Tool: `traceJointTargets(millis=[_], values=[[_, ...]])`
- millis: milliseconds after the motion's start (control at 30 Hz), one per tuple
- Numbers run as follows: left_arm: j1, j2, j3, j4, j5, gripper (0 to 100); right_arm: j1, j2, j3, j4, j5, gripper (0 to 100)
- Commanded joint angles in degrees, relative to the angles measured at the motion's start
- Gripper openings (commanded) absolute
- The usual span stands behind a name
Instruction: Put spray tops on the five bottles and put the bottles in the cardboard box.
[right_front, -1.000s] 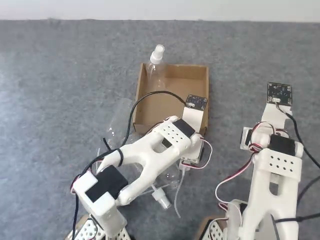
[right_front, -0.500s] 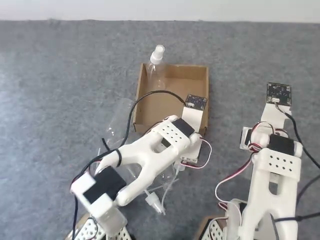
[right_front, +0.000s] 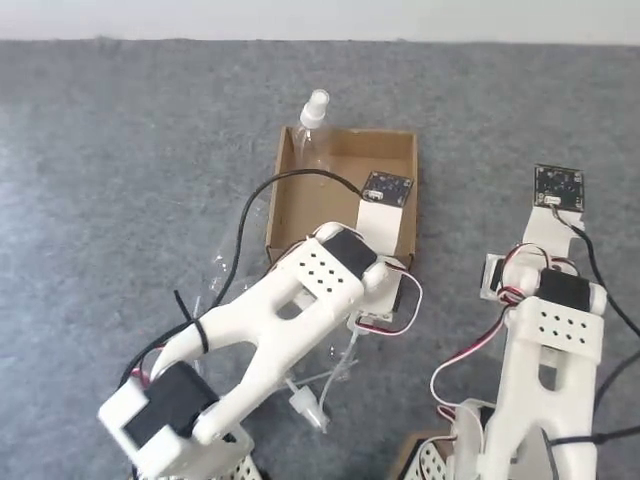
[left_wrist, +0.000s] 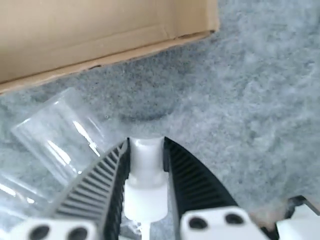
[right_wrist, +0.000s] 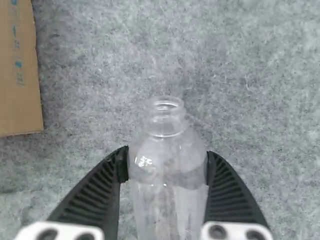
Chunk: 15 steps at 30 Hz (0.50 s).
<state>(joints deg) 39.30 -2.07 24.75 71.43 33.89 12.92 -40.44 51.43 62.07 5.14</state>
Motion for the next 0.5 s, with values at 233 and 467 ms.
traceJointTargets(millis=[233,467], values=[[-0.09,-14.42,2.59,0.00,0.09,1,0.84,-2.42,-0.70,-1.10,-0.35,10.0],[-0.18,-24.00,9.89,-5.63,-4.31,1,0.84,-2.42,-0.70,-1.10,-0.35,10.0]])
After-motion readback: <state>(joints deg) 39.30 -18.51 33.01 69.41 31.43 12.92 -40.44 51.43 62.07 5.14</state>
